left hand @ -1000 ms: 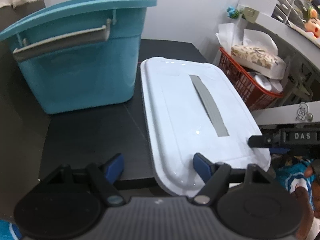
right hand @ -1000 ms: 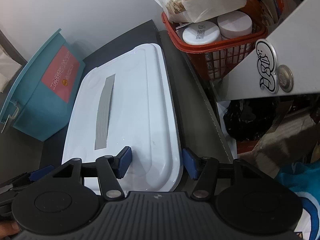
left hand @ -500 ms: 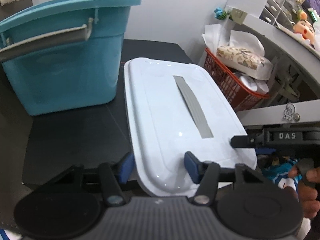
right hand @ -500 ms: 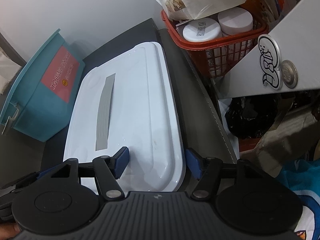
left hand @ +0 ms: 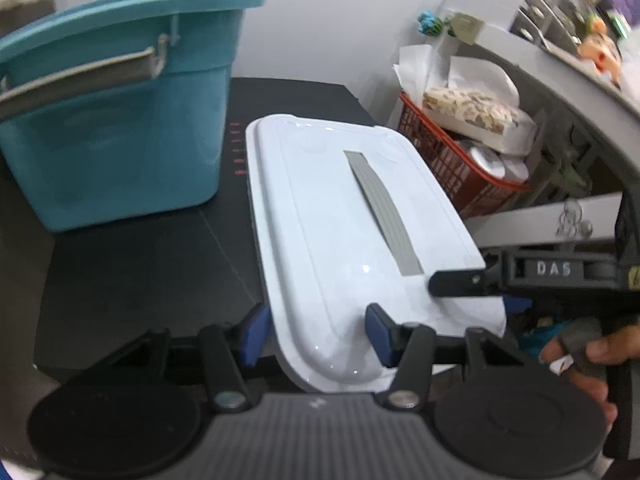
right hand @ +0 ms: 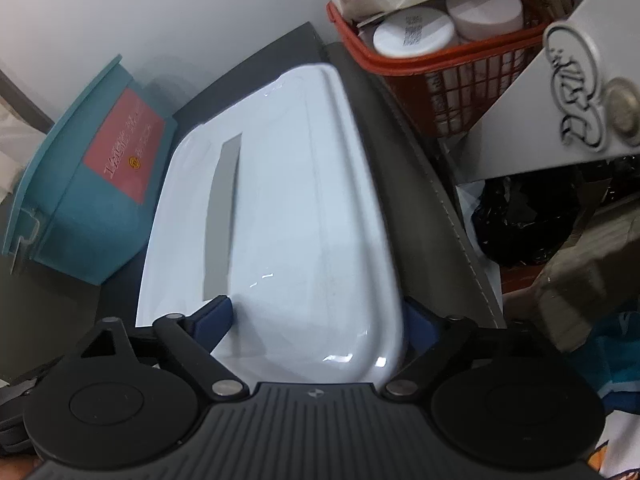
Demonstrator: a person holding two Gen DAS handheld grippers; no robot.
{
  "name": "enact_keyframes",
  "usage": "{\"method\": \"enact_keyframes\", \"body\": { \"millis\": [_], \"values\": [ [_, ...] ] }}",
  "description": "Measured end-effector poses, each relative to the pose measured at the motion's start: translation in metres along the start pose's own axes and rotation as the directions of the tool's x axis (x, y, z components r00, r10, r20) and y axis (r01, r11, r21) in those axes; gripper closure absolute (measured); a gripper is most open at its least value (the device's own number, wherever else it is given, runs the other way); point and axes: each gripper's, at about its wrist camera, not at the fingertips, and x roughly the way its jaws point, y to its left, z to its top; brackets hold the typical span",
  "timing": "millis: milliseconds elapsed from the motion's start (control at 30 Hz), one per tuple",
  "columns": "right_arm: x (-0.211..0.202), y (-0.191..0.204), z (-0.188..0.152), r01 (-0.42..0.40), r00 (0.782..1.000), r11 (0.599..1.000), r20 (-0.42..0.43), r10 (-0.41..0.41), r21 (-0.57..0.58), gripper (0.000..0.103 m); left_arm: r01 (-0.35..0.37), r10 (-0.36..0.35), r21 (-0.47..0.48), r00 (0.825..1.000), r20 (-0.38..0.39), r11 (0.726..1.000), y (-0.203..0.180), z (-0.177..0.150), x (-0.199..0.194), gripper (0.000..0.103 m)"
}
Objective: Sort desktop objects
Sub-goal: 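Close the right tool on the white lid's edge, then lift the white lid up on its side with the right tool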
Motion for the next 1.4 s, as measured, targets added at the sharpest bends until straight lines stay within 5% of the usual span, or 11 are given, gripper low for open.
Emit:
{"method": "enact_keyframes", "body": {
  "millis": [733,1100,1400],
  "values": [
    [-0.040,0.010,-0.001,0.017,0.999,0.996,0.050,-0.013,-0.086,0.034,0.048,-0.049,-0.086,0.999,-0.008,0.995,0.017,0.006,-0.007,0.045],
    [-0.055,0.007,0.006,-0.072,0.993,0.996,0.084,0.077,-0.058,0.055,0.060,-0.061,-0.121,0.998,-0.006,0.991,0.029,0.010,-0.012,0.045],
    [-0.058,0.006,0.009,-0.204,0.976,0.979,0.080,0.205,-0.020,0.057,0.071,-0.072,-0.154,0.997,0.001,0.986,0.039,0.015,-0.015,0.045]
  ]
}}
